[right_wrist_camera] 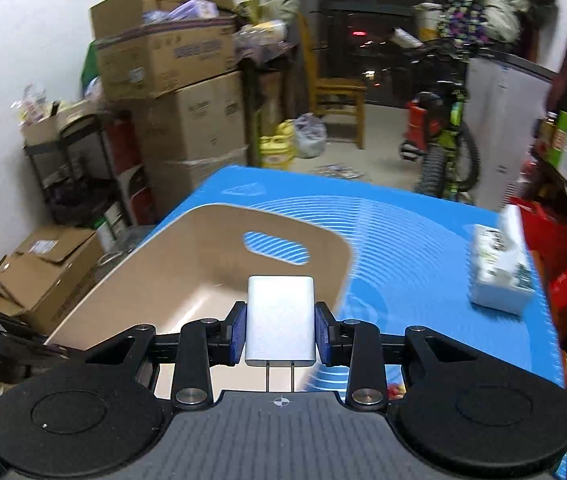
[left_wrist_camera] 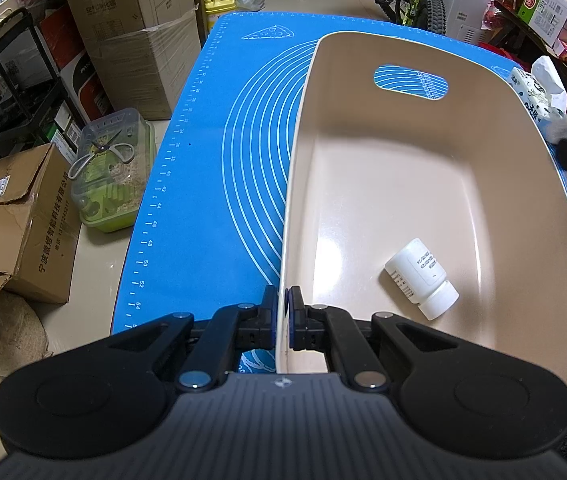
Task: Organize rigid objects
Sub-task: 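Carry the white charger into the bin and release it, then return the right tool to the mat and grasp the red floral box, then carry the red floral box into the bin and release it, then move the right tool back and grasp the green bottle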
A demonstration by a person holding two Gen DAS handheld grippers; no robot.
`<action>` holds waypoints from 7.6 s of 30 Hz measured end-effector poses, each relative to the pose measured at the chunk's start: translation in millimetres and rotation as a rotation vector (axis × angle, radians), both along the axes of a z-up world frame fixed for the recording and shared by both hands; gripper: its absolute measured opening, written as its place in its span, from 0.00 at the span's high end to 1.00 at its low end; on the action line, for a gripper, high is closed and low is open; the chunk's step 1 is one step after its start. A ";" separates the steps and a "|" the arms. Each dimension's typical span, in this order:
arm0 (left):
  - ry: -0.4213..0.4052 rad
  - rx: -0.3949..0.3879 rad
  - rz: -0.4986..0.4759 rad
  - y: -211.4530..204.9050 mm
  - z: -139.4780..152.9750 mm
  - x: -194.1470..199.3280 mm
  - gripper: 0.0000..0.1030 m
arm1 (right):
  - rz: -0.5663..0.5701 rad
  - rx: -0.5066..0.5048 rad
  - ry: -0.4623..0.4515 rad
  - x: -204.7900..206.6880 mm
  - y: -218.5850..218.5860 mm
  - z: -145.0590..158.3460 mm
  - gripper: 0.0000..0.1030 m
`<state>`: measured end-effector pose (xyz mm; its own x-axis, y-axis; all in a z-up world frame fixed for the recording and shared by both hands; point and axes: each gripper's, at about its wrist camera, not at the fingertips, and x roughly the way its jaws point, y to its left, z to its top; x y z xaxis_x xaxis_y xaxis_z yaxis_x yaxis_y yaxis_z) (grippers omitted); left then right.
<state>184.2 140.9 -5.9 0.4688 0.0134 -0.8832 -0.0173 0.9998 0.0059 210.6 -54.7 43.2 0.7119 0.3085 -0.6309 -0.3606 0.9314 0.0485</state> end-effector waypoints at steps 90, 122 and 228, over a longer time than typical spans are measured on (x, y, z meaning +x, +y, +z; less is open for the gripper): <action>0.004 0.007 0.002 -2.6 0.2 1.0 0.93 | -0.252 -0.120 0.233 29.9 -179.8 -127.7 0.42; 0.006 0.005 0.006 -0.9 -0.1 1.0 0.93 | -0.139 -0.020 -0.102 -9.5 -98.5 10.7 0.43; 0.007 0.024 0.006 -4.2 0.0 4.5 0.92 | 0.026 -0.106 0.134 1.1 -122.3 -130.4 0.23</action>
